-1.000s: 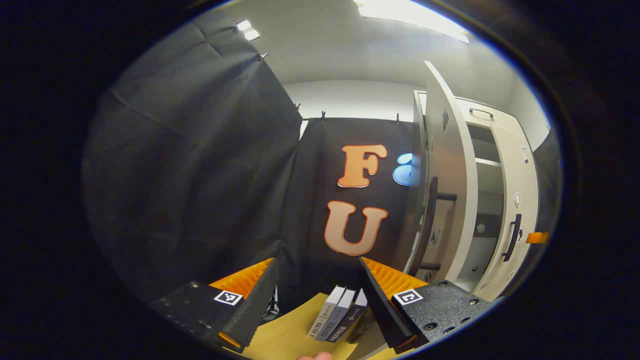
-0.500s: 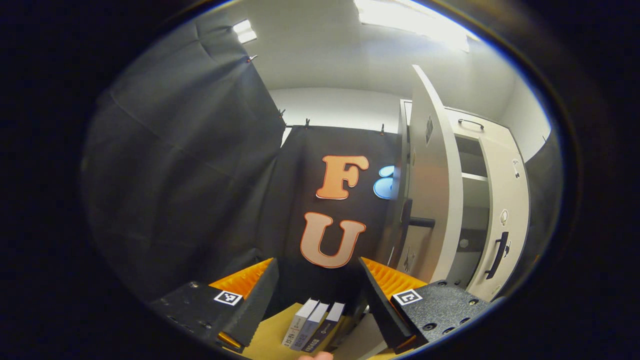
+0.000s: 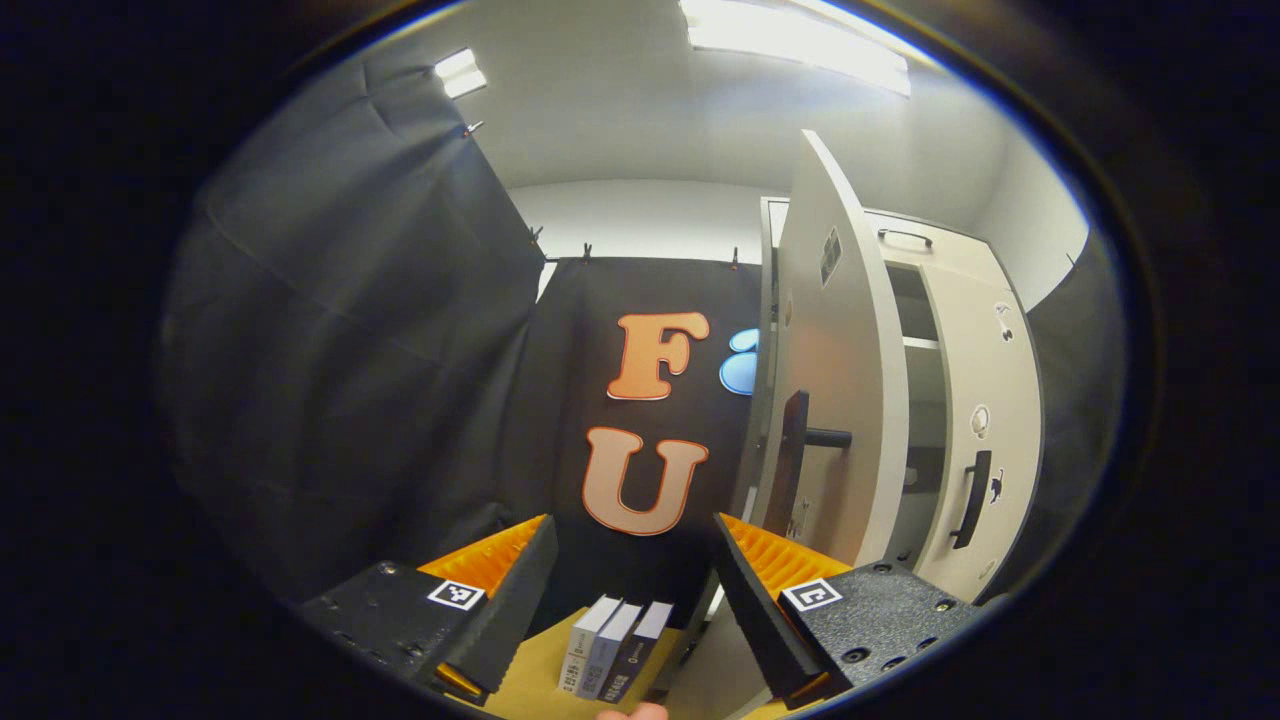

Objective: Grasp the bottle in the cabinet with the left hand and place it on the coaster, then close the right door with the right hand and the left door with the left hand.

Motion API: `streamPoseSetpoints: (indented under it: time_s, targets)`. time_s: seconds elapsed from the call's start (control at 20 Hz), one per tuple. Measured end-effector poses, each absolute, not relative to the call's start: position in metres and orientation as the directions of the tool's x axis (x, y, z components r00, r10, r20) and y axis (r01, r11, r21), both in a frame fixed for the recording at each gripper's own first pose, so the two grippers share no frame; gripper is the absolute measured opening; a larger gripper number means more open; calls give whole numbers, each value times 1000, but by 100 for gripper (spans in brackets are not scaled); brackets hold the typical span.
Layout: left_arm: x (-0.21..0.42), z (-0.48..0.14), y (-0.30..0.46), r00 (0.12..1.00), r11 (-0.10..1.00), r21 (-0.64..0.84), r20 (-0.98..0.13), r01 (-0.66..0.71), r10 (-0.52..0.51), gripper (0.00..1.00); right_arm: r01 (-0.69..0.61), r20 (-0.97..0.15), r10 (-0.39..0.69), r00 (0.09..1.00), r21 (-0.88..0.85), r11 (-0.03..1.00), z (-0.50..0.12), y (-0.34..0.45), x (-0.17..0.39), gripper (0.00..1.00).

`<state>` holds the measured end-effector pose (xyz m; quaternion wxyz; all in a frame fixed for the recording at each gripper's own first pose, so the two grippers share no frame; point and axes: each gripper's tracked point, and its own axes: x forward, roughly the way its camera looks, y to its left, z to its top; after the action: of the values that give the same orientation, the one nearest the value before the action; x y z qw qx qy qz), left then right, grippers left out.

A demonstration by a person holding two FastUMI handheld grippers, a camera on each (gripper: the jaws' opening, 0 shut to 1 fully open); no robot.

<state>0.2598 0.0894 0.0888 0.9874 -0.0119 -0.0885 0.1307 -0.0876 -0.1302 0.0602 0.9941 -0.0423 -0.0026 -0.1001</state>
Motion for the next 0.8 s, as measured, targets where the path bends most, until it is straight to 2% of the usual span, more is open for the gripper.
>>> streamPoseSetpoints:
  time_s: [0.25,0.3,0.45,0.5,0.55,0.8]
  targets:
    - [271,79,38,980,988,-82,135,-135,145,97,196,20,-195,981,-87,977,61,-135,-97,98]
    - [275,78,32,983,990,-83,132,-116,126,93,202,22,-201,979,-88,975,62,-138,-100,98]
    - [284,74,2,988,995,-75,132,-69,79,93,229,27,-227,973,-79,970,63,-148,-109,98]
    - [287,72,-8,990,996,-67,128,-53,61,89,237,27,-236,971,-72,969,63,-151,-114,98]
    - [293,72,-19,992,998,-59,124,-32,39,93,243,27,-242,970,-68,968,63,-153,-116,98]
    - [304,64,-54,993,994,-93,104,65,-55,94,285,38,-283,958,-70,956,68,-165,-134,98]
